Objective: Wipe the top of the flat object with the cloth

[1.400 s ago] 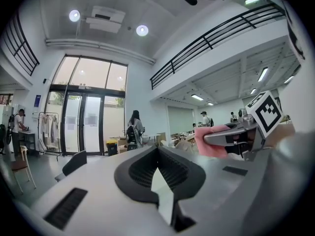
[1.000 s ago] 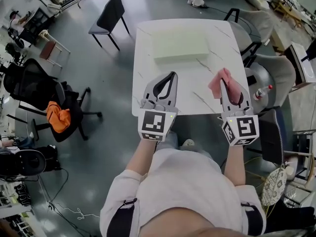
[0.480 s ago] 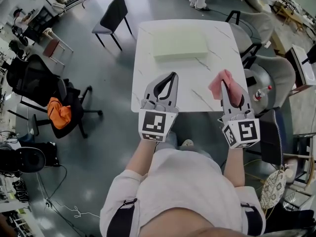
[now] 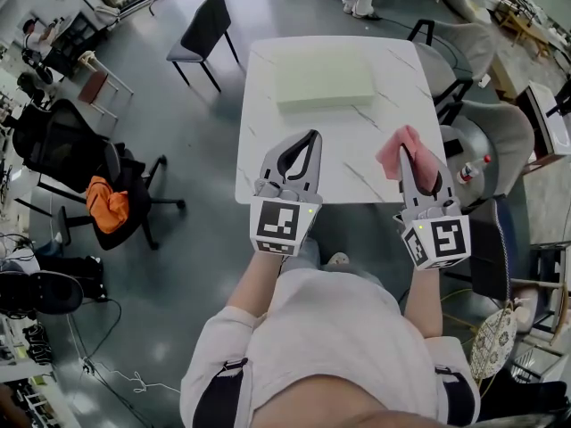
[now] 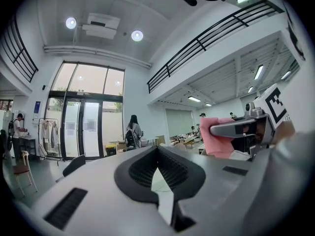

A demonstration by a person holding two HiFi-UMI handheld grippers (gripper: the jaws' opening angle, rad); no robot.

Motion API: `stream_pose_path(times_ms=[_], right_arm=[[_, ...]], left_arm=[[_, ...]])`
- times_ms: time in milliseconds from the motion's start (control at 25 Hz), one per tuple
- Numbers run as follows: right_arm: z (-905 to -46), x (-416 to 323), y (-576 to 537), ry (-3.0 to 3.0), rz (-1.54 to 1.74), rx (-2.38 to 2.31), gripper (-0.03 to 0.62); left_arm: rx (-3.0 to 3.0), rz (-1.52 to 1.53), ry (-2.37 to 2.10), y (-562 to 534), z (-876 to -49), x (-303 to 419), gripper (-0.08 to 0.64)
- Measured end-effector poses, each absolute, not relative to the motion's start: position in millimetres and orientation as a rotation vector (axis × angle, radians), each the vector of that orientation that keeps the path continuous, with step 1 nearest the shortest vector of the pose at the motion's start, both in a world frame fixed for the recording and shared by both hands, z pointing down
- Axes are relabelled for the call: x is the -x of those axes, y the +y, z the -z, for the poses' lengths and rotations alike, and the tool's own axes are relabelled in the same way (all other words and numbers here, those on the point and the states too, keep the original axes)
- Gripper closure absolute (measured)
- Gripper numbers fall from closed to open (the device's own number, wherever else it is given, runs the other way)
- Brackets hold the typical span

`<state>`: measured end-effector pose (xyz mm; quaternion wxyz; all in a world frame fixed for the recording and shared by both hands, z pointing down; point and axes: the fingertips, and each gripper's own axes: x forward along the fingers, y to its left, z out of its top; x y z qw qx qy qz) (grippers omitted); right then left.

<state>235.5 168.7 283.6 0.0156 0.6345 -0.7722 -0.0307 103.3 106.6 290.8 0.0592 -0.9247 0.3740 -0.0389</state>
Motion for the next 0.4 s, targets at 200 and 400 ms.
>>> stream_pose_path(times_ms=[200, 400], right_arm=[[-280.4, -236.9, 168.8, -2.414, 0.105, -1.967, 0.561], [-277.7, -235.4, 168.3, -2.427, 0.121, -1.951, 0.561]], left_arm=[[2.799, 0.121, 1.131, 107.2, -289.8, -106.2, 0.545], [2.794, 0.126, 1.135, 107.0, -289.8, -106.9, 0.545]])
